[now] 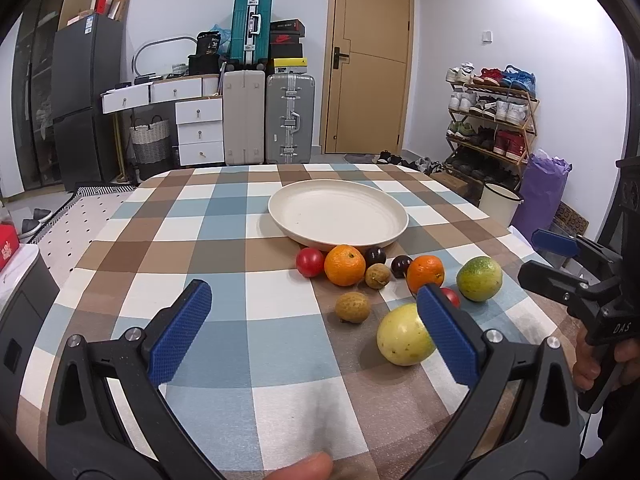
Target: Organize fruits
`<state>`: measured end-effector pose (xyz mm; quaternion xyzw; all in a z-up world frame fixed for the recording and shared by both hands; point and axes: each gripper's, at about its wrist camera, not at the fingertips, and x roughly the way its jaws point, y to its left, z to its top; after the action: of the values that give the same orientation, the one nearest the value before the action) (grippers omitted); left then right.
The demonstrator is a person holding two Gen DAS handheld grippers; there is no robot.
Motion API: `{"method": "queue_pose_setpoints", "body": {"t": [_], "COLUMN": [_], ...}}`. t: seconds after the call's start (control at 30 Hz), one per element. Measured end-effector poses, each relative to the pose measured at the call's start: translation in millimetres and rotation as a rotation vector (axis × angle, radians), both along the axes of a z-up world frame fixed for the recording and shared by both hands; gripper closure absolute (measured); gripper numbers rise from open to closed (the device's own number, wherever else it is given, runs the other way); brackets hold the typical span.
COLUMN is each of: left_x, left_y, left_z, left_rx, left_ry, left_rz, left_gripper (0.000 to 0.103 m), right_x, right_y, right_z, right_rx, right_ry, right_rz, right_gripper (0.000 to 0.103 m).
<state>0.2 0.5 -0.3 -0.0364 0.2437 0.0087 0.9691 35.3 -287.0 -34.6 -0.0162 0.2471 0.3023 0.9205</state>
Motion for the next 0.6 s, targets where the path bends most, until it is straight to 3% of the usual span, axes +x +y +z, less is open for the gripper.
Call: {"method": "queue_pose_setpoints", "body": {"t": [0.6], "left_x": [0.0], "left_y": [0.2], "left_z": [-0.1], "left_rx": [0.001], "left_ry": [-0.001], "left_rz": [0.002], "left_gripper": [0.000], "right_x": [3.0], "right_y": [0.4], "right_z": [-1.2], "right_rx": [-0.003], "right_ry": [0.004], "right_rz": [0.001], "right_gripper": [0.000]}}
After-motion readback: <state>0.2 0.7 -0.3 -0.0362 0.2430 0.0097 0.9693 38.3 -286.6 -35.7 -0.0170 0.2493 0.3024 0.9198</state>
